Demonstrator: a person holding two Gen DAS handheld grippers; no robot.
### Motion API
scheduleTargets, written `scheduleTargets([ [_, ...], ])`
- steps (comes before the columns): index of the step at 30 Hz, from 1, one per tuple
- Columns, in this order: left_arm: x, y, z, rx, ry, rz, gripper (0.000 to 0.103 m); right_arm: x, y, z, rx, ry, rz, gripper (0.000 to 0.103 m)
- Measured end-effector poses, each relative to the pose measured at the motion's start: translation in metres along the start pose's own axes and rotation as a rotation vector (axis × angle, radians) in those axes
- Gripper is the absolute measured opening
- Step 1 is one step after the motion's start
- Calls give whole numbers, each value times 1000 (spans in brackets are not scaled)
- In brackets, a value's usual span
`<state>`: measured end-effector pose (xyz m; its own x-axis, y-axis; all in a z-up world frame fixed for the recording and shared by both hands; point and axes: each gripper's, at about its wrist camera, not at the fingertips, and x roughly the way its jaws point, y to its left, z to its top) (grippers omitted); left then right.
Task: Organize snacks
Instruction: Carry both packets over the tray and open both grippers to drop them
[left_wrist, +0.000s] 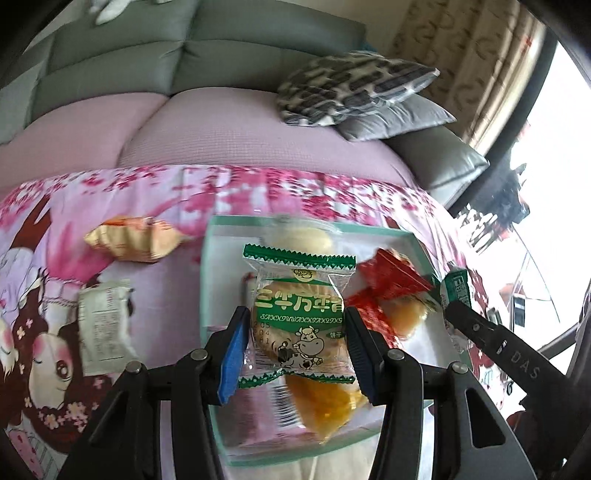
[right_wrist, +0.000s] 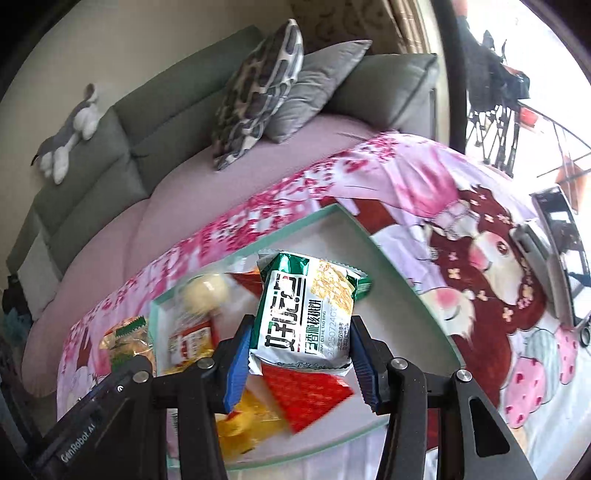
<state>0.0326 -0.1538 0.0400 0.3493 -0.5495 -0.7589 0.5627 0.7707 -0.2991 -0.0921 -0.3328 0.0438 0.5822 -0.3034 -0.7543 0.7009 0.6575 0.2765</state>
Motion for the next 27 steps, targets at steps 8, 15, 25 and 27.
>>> scheduleTargets([
  [8, 14, -21, -1, 13, -5, 1, 53, 3, -10, -1, 6, 29, 21, 52],
  [15, 22, -28, 4, 4, -28, 10, 53, 9, -7, -4, -2, 59, 70, 52],
  [25, 32, -38, 5, 8, -34, 12, 52, 25, -12, -8, 12, 117, 71, 52],
  [27, 33, -38, 4, 9, -23, 12, 53, 26, -13, -8, 13, 123, 66, 53],
])
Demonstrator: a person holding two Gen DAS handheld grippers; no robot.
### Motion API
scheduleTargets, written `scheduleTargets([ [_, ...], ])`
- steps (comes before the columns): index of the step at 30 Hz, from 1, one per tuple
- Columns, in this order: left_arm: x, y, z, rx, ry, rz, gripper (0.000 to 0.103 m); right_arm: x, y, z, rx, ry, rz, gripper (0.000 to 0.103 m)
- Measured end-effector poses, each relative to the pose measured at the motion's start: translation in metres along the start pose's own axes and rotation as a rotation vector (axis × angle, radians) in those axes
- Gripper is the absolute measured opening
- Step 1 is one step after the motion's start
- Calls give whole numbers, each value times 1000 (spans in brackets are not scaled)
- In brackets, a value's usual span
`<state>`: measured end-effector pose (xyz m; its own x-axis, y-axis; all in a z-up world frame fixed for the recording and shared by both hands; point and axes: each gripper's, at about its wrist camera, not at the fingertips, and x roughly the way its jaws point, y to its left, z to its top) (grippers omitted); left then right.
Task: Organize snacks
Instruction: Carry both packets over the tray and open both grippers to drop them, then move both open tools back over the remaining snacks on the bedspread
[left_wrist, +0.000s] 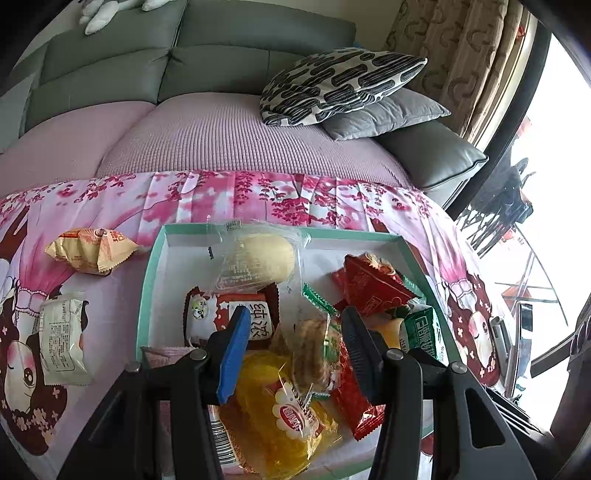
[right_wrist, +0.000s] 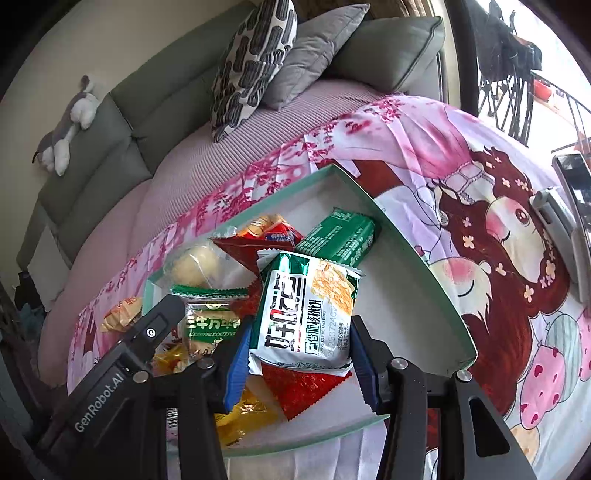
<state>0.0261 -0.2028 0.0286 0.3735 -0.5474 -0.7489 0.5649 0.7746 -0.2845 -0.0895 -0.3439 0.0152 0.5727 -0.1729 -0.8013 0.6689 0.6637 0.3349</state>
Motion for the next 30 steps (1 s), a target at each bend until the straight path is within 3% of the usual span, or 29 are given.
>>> scheduleTargets([
  [6, -2, 3, 0, -13, 13, 14, 60, 3, -3, 0, 4, 15, -4, 55],
  [9, -5, 7, -1, -20, 16, 36, 61, 4, -3, 0, -2, 16, -7, 61],
  [13, -8, 15, -2, -40, 26, 68, 71, 4, 0, 0, -17, 10, 0, 66],
  [18, -9, 31, -5, -71, 44, 125, 72, 5, 5, -2, -47, 5, 0, 69],
  [23, -11, 44, -9, -99, 52, 152, 76, 7, 4, -2, -44, 3, -12, 81],
  [25, -11, 48, -11, -104, 56, 155, 82, 8, 4, -2, -42, 4, -15, 81],
  [30, -11, 51, -14, -106, 60, 157, 84, 8, 5, -2, -49, 0, -19, 82],
])
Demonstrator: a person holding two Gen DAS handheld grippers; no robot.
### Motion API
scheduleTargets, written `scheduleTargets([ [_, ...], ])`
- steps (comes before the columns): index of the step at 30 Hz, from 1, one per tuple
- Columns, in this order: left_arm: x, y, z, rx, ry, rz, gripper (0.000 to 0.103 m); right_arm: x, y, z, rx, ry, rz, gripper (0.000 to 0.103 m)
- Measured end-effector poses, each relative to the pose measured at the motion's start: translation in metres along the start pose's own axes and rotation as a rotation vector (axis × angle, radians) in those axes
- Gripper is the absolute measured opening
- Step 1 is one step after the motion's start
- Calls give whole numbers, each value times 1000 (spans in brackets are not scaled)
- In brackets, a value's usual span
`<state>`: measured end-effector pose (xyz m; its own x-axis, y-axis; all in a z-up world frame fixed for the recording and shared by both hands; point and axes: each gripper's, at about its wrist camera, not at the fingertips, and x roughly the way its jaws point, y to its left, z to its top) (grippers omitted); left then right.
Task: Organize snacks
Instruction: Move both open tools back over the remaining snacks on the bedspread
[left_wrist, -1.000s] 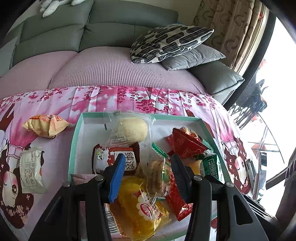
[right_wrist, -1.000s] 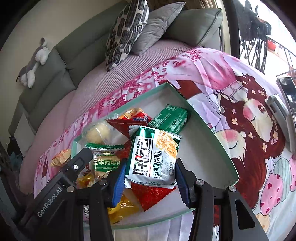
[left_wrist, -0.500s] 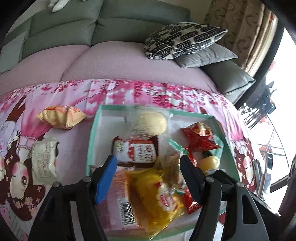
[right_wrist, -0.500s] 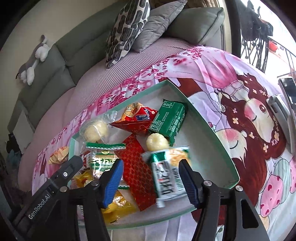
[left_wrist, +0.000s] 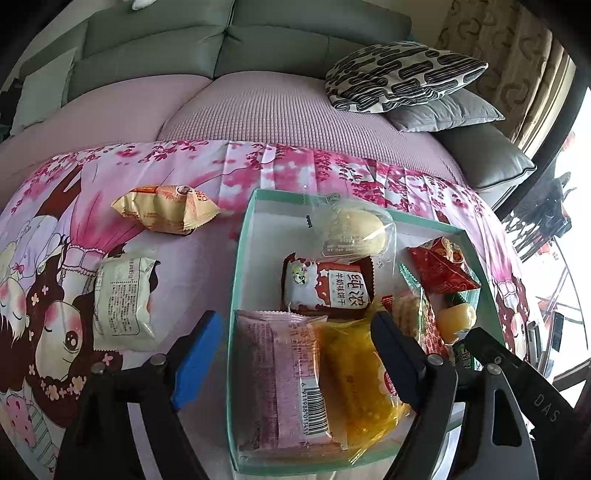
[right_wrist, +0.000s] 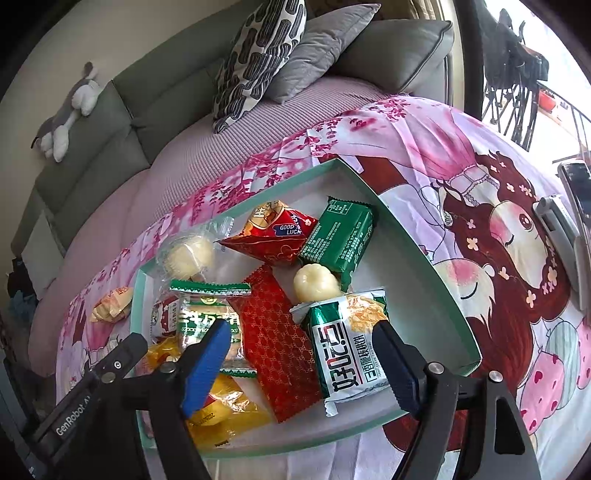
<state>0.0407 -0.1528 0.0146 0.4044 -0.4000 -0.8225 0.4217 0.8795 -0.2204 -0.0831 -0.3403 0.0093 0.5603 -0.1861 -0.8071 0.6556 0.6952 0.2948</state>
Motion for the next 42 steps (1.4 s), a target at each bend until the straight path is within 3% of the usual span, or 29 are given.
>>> scheduleTargets([
  [5, 0, 2, -2, -1, 1, 2, 86, -1, 0, 0, -5, -19, -14, 84],
  [8, 1, 5, -2, -6, 1, 12, 86, -2, 0, 0, -4, -26, -12, 102],
  [16, 4, 13, -4, -36, 7, 26, 87, -3, 3, 0, -17, -40, -8, 102],
  [19, 5, 15, -4, -45, 1, 33, 103, -4, 4, 0, -20, -53, -7, 103],
  [32, 3, 25, -4, -63, -9, 40, 103, -6, 13, -1, -33, -82, -20, 103],
  [42, -12, 56, 1, -136, -43, 60, 103, -19, 61, -8, -139, -140, 66, 103],
])
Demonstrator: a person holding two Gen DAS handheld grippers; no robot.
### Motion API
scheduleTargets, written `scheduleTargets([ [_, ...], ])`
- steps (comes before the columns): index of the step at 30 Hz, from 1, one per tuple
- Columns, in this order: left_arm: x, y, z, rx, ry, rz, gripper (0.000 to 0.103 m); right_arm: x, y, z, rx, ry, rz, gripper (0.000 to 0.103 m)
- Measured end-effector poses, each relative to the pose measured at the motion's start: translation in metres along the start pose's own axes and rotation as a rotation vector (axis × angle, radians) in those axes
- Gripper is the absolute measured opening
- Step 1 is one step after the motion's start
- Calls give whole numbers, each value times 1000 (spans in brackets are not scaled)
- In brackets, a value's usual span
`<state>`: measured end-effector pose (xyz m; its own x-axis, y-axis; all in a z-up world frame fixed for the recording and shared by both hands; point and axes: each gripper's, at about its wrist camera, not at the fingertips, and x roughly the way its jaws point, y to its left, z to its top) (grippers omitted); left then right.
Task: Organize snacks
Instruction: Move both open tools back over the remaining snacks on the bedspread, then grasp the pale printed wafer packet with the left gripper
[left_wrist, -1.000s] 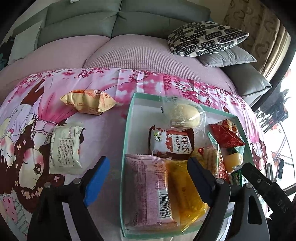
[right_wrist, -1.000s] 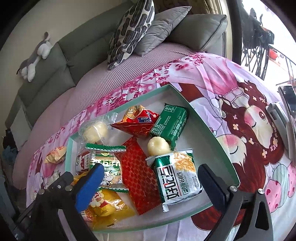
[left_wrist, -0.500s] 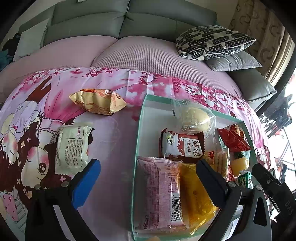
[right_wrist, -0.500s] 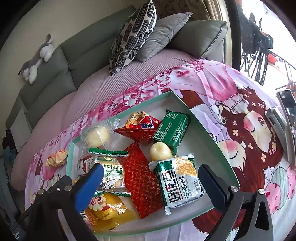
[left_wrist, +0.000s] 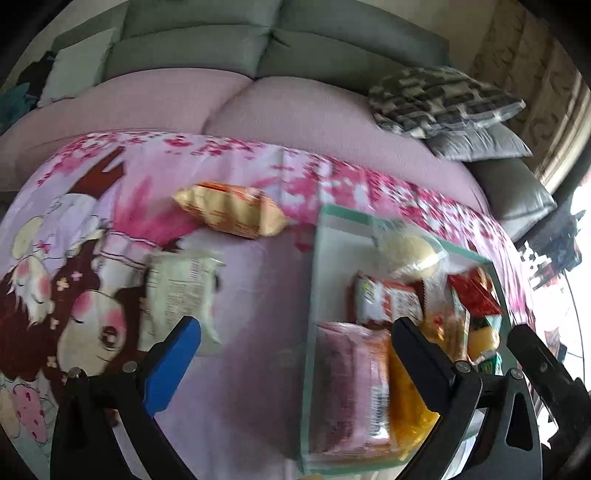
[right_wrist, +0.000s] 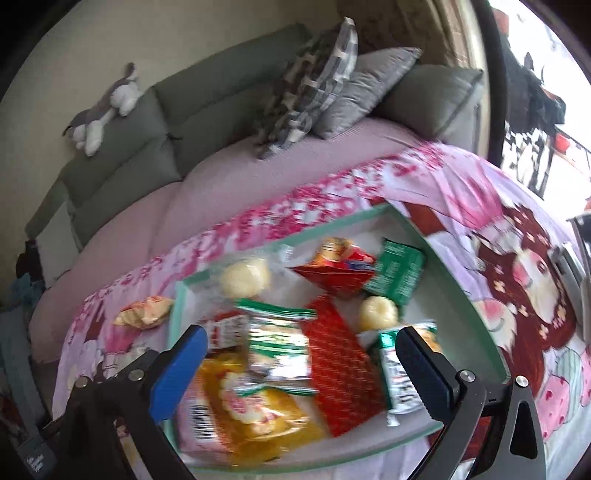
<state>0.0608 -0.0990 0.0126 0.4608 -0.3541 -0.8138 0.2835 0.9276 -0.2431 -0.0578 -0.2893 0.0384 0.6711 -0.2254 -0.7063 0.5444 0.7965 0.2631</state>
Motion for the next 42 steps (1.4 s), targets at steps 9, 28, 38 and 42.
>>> scheduleTargets([
  [9, 0, 67, 10, -141, -12, 78, 103, 12, 61, -11, -107, 23, 86, 103],
  [28, 21, 107, 11, -112, 65, 122, 103, 49, 121, -36, -200, 94, 61, 103],
  [38, 40, 90, 9, -50, 96, 107, 103, 52, 111, -33, -207, 97, 18, 103],
  [42, 49, 84, 7, -23, 110, 116, 103, 52, 110, -33, -209, 97, 18, 103],
])
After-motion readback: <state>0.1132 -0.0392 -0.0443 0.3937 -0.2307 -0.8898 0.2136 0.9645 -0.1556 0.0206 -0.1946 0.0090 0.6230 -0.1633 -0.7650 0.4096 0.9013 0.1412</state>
